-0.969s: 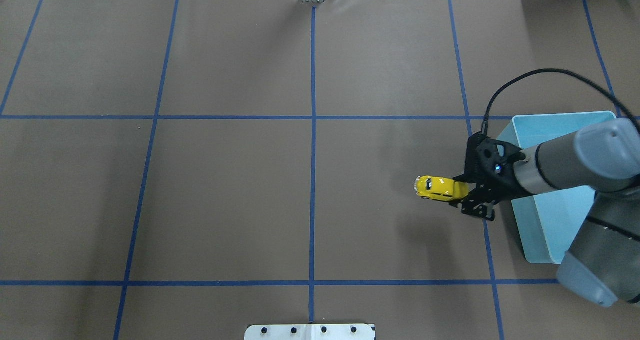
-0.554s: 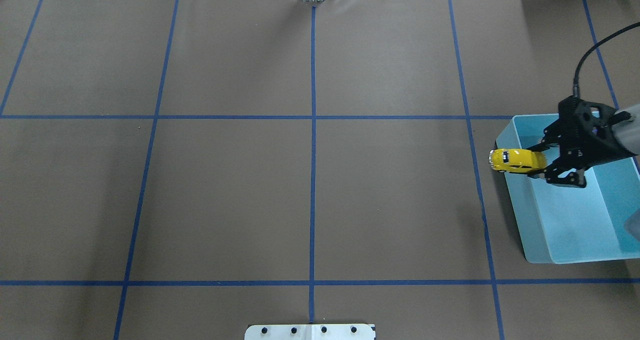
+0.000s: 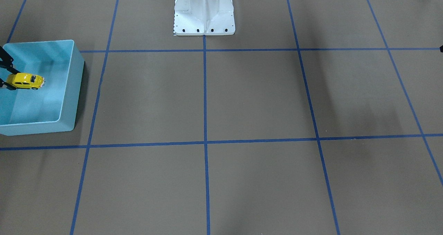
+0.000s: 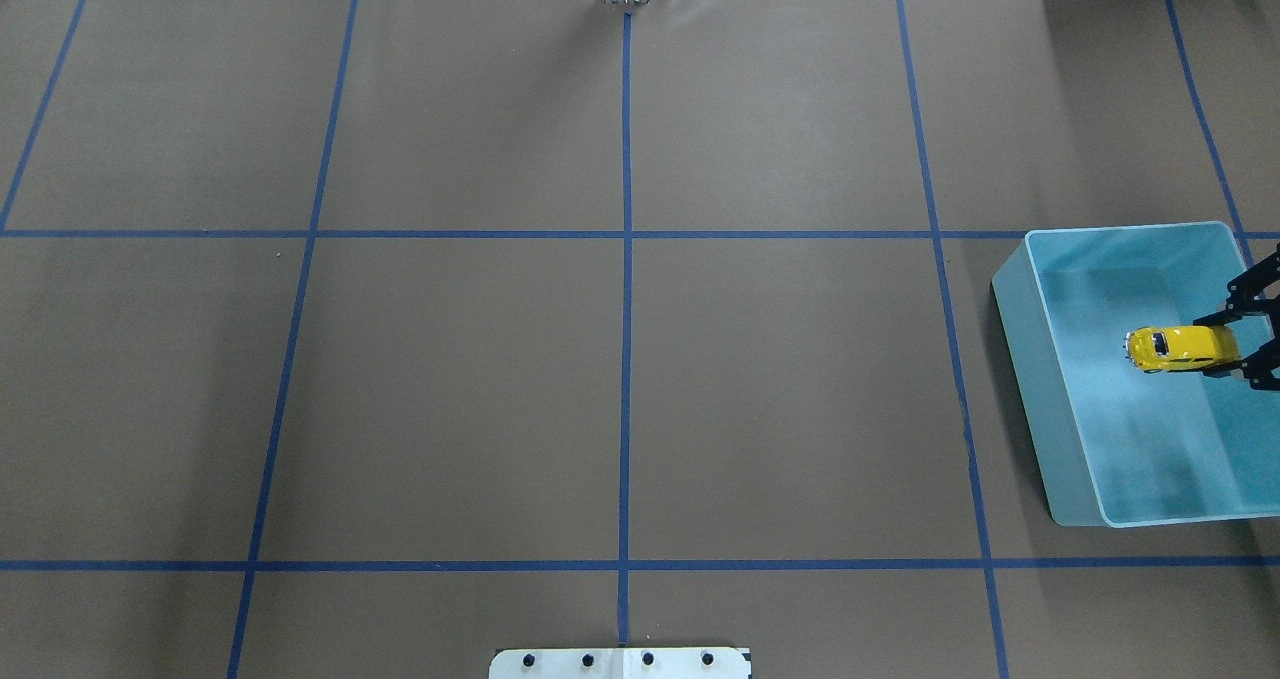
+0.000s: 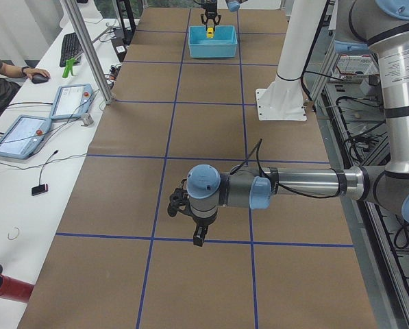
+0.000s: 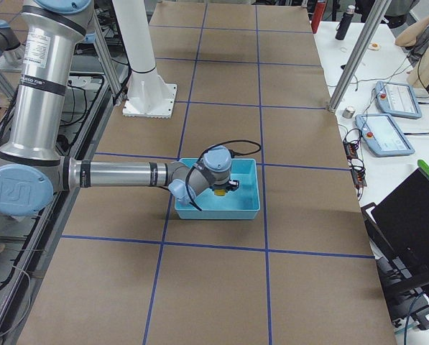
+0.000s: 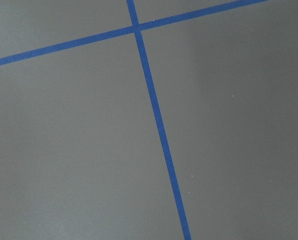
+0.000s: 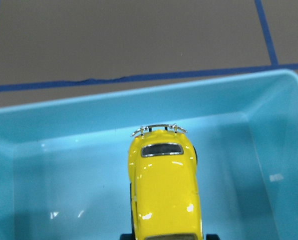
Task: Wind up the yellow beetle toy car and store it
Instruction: 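Open the right gripper to drop the car in the bin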
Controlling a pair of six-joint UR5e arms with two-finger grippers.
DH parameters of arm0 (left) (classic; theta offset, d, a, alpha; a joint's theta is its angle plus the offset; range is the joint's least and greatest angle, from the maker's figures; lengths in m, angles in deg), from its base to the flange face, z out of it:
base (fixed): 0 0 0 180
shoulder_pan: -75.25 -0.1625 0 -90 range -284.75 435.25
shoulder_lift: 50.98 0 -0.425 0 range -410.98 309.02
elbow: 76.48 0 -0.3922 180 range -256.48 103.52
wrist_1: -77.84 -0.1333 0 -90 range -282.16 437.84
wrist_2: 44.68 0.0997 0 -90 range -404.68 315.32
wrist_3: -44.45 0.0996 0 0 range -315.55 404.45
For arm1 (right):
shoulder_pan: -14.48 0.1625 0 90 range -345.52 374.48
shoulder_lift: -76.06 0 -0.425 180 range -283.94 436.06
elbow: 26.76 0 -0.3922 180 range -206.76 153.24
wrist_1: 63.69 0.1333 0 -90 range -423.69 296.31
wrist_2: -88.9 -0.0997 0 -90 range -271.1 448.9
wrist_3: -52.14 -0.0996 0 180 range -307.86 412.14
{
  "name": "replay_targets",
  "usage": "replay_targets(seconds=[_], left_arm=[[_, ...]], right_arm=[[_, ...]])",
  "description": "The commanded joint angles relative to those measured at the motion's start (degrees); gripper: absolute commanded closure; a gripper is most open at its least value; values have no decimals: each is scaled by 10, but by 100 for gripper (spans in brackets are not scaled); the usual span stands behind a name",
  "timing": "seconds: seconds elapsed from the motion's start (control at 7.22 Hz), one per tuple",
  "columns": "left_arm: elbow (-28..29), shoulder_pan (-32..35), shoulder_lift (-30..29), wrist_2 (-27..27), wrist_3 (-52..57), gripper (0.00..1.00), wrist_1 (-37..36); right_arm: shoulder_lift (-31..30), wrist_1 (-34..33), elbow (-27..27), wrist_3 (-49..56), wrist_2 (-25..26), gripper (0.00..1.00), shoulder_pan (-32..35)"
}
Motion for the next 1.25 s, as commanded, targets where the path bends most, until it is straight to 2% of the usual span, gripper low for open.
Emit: replay_targets(seconds=[0.0,0.14,0.55,0.83,1.11], left_arm=[[0,0,1,0,0,0,0],[0,0,1,0,0,0,-1],[0,0,2,0,0,0,-1],[0,0,2,0,0,0,-1],[0,1,3,0,0,0,-1]], right_arm=[[22,83,77,-7,-11,52,1],[28,83,79,-7,-22,1,1],[77,78,65,-110,-84,1,8],[73,61,53,-238,-123,1,61],[74,-58,36,-270,-123,0,138]])
